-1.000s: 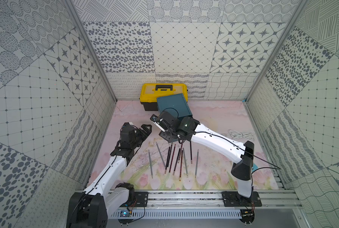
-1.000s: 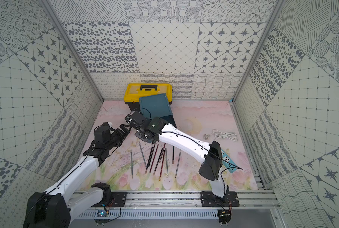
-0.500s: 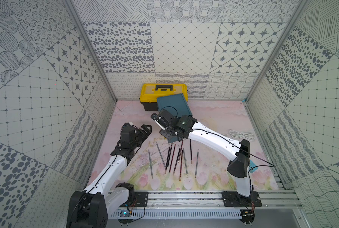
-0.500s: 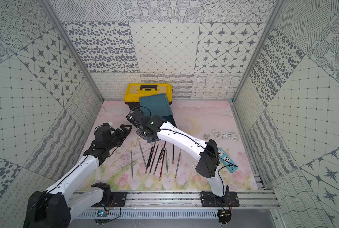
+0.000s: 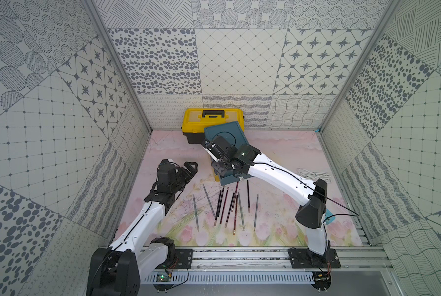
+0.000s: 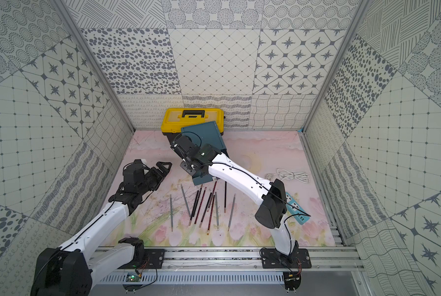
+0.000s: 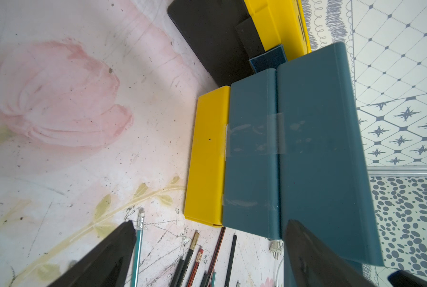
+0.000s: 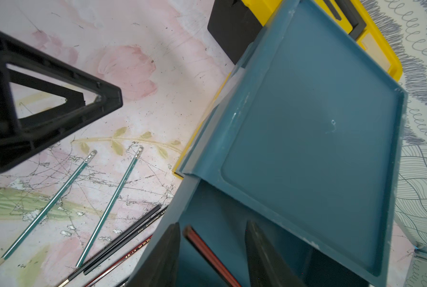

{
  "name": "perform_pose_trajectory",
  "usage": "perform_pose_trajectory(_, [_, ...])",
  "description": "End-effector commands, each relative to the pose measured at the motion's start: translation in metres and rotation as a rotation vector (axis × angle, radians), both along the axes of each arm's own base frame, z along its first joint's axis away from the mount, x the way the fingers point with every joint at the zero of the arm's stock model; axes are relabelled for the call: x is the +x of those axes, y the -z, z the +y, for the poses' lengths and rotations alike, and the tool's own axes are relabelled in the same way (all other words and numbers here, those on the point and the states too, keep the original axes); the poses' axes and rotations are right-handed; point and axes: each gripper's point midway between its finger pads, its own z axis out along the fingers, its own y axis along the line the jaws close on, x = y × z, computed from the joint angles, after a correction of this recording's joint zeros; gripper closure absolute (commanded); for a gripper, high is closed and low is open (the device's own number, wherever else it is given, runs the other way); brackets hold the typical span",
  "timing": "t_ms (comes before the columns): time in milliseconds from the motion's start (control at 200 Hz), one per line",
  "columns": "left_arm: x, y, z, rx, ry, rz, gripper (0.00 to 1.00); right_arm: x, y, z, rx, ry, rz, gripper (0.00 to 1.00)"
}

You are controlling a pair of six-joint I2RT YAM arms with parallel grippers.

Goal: Please place the pencils in the drawer according to their color
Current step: Place the pencil in the drawer.

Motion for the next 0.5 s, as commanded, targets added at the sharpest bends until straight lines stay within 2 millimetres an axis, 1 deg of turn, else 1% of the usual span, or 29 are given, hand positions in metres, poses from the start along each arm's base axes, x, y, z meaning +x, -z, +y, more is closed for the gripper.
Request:
perform_pose_trajectory(0, [0.003,-0.004,0.001,0.016,0.008,-0.030,0.01,0.009,-0.011,0.005,0.047,0.026,-0.020,0.51])
perform_pose_trajectory(130, [0.002,-0.005,0.001,0.018,0.007,-0.032,0.01,0.008,-0.015,0.007,0.066,0.022,-0.017,0.51])
perform_pose_trajectory(250, [0.002,-0.006,0.001,0.018,0.008,-0.031,0.01,0.005,-0.022,0.003,0.089,0.031,-0.015,0.51])
perform_pose_trajectory(340, [0.003,-0.007,-0.002,0.013,0.027,-0.039,0.01,0.006,-0.027,-0.006,0.112,0.062,-0.008,0.51])
perform_pose_trajectory(490, [0.006,-0.006,-0.015,-0.017,0.092,-0.043,0.01,0.011,-0.034,-0.034,0.173,0.144,0.019,0.54])
